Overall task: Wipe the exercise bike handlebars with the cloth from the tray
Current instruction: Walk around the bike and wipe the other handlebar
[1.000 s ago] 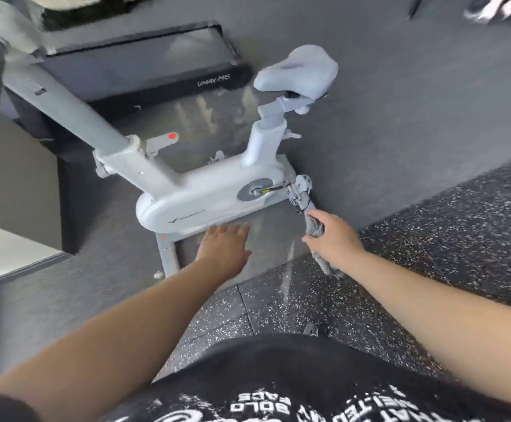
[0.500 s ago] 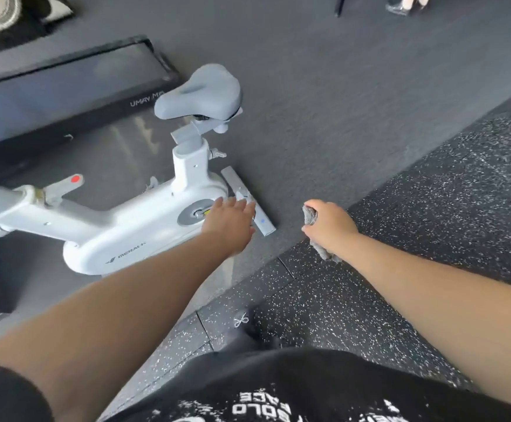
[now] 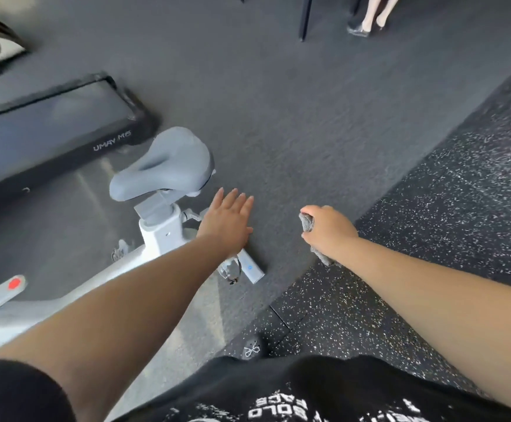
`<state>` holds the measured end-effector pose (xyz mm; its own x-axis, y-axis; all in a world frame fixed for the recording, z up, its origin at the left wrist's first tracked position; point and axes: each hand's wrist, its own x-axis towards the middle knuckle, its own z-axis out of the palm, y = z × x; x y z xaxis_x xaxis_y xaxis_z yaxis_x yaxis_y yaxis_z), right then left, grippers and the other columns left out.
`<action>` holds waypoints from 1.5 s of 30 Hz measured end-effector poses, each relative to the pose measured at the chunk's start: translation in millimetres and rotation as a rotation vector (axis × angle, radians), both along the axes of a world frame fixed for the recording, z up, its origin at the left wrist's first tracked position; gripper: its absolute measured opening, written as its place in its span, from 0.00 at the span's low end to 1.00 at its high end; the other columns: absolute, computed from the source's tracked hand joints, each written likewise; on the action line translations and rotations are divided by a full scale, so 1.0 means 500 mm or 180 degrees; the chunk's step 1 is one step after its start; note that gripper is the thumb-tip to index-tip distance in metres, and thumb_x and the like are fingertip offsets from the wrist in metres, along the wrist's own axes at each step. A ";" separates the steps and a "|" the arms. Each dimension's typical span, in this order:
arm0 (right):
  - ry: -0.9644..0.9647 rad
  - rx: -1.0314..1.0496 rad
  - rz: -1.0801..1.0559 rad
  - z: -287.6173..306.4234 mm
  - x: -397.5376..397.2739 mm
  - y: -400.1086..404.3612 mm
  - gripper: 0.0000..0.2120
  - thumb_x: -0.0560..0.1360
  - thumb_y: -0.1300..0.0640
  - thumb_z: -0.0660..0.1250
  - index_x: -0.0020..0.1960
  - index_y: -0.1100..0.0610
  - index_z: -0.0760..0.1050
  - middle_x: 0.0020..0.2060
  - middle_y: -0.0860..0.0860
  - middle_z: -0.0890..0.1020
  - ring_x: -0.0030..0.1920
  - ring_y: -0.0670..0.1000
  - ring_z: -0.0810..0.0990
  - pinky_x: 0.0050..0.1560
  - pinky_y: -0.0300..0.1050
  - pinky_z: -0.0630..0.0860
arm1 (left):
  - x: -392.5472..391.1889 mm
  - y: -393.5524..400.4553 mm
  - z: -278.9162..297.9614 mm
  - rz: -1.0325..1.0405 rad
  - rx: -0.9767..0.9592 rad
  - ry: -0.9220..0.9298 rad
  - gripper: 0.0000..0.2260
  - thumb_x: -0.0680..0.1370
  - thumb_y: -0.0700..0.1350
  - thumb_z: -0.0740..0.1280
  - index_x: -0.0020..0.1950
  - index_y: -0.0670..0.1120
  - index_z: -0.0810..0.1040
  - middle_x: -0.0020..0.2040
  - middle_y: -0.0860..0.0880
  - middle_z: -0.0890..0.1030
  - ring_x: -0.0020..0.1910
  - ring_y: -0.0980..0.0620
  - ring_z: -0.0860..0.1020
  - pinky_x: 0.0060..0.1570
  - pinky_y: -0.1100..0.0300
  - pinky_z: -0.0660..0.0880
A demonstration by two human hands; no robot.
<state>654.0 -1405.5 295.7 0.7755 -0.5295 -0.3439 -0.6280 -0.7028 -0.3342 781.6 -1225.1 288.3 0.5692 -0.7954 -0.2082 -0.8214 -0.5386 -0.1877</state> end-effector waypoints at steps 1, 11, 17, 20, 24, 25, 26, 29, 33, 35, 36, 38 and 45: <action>-0.0021 -0.0024 -0.0017 0.004 0.018 -0.020 0.22 0.74 0.56 0.67 0.66 0.46 0.69 0.60 0.54 0.73 0.49 0.56 0.79 0.46 0.46 0.73 | 0.027 -0.019 0.008 -0.0001 0.0016 -0.0088 0.29 0.82 0.55 0.50 0.78 0.44 0.45 0.79 0.46 0.53 0.78 0.46 0.46 0.74 0.46 0.37; -0.0116 -0.0030 0.0266 0.012 0.216 -0.220 0.22 0.74 0.57 0.66 0.67 0.48 0.69 0.59 0.55 0.73 0.46 0.56 0.78 0.46 0.47 0.75 | 0.217 -0.185 0.032 0.0023 0.0164 -0.0408 0.29 0.82 0.54 0.49 0.78 0.42 0.45 0.78 0.45 0.55 0.78 0.45 0.47 0.72 0.46 0.34; -0.0176 0.0032 0.0723 0.012 0.351 -0.369 0.21 0.75 0.57 0.65 0.67 0.47 0.69 0.57 0.54 0.72 0.46 0.55 0.77 0.42 0.47 0.73 | 0.308 -0.314 0.017 0.0574 0.0196 -0.0382 0.28 0.82 0.55 0.48 0.78 0.44 0.44 0.78 0.46 0.54 0.78 0.45 0.47 0.73 0.46 0.37; -0.0219 0.0093 0.0876 0.019 0.411 -0.440 0.19 0.75 0.57 0.65 0.65 0.48 0.70 0.56 0.53 0.73 0.46 0.55 0.78 0.43 0.48 0.75 | 0.350 -0.375 0.026 0.0881 0.0139 -0.0311 0.29 0.81 0.55 0.49 0.78 0.44 0.45 0.78 0.46 0.55 0.77 0.45 0.48 0.74 0.46 0.37; -0.0213 0.0124 0.1068 0.021 0.489 -0.505 0.20 0.76 0.56 0.64 0.66 0.47 0.69 0.58 0.53 0.73 0.49 0.55 0.78 0.46 0.49 0.76 | 0.419 -0.418 0.053 0.1329 -0.0119 -0.0280 0.29 0.81 0.55 0.51 0.78 0.45 0.46 0.78 0.46 0.57 0.77 0.44 0.52 0.75 0.47 0.40; -0.0219 0.0150 0.1139 0.020 0.511 -0.516 0.20 0.76 0.56 0.64 0.67 0.47 0.68 0.58 0.53 0.73 0.50 0.55 0.78 0.47 0.49 0.76 | 0.438 -0.423 0.058 0.1484 -0.0206 -0.0251 0.29 0.81 0.55 0.52 0.78 0.45 0.47 0.77 0.46 0.58 0.77 0.45 0.54 0.75 0.47 0.41; -0.0223 0.0173 0.1210 0.019 0.532 -0.522 0.21 0.76 0.56 0.64 0.67 0.47 0.68 0.59 0.53 0.72 0.50 0.55 0.78 0.47 0.49 0.76 | 0.454 -0.424 0.063 0.1640 -0.0288 -0.0217 0.29 0.81 0.55 0.52 0.78 0.45 0.48 0.77 0.46 0.59 0.76 0.45 0.55 0.75 0.48 0.42; -0.0197 0.0274 0.1435 0.014 0.598 -0.520 0.21 0.76 0.57 0.64 0.68 0.47 0.68 0.60 0.52 0.72 0.47 0.54 0.78 0.44 0.47 0.75 | 0.501 -0.407 0.066 0.1960 -0.0345 -0.0160 0.29 0.81 0.56 0.52 0.78 0.45 0.49 0.77 0.46 0.60 0.76 0.45 0.56 0.75 0.48 0.45; -0.0165 0.0243 0.1801 0.003 0.710 -0.500 0.21 0.76 0.57 0.65 0.68 0.48 0.68 0.61 0.54 0.72 0.52 0.56 0.77 0.49 0.50 0.76 | 0.581 -0.377 0.059 0.2163 -0.0226 -0.0149 0.29 0.81 0.56 0.52 0.78 0.45 0.49 0.77 0.46 0.60 0.76 0.46 0.56 0.75 0.48 0.45; -0.0162 0.0249 0.1910 -0.003 0.778 -0.490 0.22 0.76 0.56 0.65 0.69 0.48 0.68 0.61 0.54 0.72 0.53 0.57 0.77 0.49 0.49 0.75 | 0.637 -0.362 0.056 0.2269 -0.0225 -0.0163 0.29 0.81 0.56 0.52 0.78 0.46 0.49 0.77 0.47 0.60 0.76 0.46 0.56 0.75 0.48 0.45; -0.0168 0.0242 0.1960 -0.005 0.814 -0.484 0.22 0.76 0.56 0.65 0.69 0.48 0.68 0.61 0.54 0.72 0.54 0.57 0.77 0.49 0.49 0.75 | 0.669 -0.354 0.056 0.2328 -0.0226 -0.0185 0.29 0.81 0.56 0.52 0.78 0.46 0.49 0.77 0.47 0.60 0.76 0.46 0.56 0.75 0.48 0.45; -0.0188 0.0244 0.2034 -0.008 0.889 -0.473 0.22 0.75 0.56 0.65 0.68 0.48 0.68 0.61 0.54 0.73 0.54 0.57 0.77 0.50 0.50 0.75 | 0.740 -0.335 0.059 0.2457 -0.0214 -0.0207 0.29 0.81 0.57 0.51 0.78 0.46 0.50 0.76 0.47 0.62 0.76 0.45 0.57 0.75 0.47 0.45; -0.0298 0.0251 0.2214 0.002 1.129 -0.426 0.24 0.75 0.55 0.66 0.70 0.47 0.67 0.61 0.54 0.73 0.55 0.56 0.77 0.52 0.49 0.75 | 0.947 -0.280 0.064 0.2963 -0.0229 -0.0074 0.27 0.81 0.58 0.47 0.77 0.46 0.51 0.68 0.46 0.74 0.73 0.45 0.63 0.75 0.45 0.46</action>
<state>1218.5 -1618.3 296.7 0.9532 0.1234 -0.2761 -0.0082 -0.9022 -0.4313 1255.2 -1365.2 320.5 0.9873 -0.0276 -0.1567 -0.0498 -0.9890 -0.1393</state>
